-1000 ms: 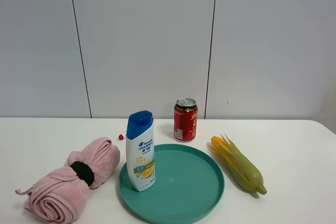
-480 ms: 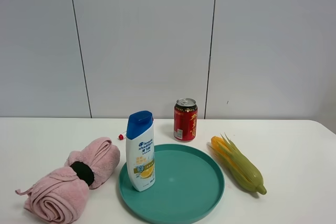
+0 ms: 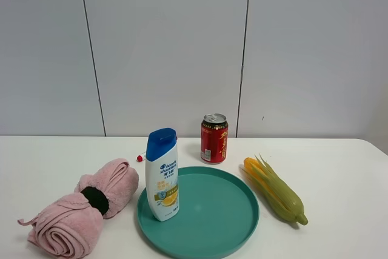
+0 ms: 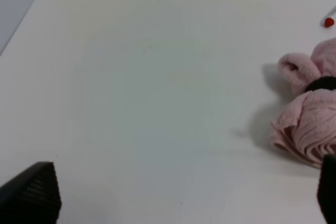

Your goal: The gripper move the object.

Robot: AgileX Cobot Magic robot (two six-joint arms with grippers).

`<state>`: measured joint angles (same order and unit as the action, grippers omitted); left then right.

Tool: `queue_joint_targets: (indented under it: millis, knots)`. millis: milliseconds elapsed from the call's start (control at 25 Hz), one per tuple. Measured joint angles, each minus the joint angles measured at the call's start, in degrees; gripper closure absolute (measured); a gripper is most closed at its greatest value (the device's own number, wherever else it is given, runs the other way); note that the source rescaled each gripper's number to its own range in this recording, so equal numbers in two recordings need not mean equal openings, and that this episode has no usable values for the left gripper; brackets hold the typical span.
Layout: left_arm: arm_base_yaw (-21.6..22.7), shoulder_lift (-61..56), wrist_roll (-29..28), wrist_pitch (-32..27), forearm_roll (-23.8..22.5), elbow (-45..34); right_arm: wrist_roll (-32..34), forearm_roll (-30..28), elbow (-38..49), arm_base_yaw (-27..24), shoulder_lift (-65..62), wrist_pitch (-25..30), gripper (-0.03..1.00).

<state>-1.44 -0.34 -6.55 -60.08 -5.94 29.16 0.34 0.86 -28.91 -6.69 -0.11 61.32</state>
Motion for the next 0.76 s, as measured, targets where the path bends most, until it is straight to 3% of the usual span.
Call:
queue_joint_targets:
  millis: [760]
  knots:
    - [0.0,0.0,0.0,0.0,0.0,0.0,0.02,-0.06,0.0,0.0,0.0,0.0,0.21]
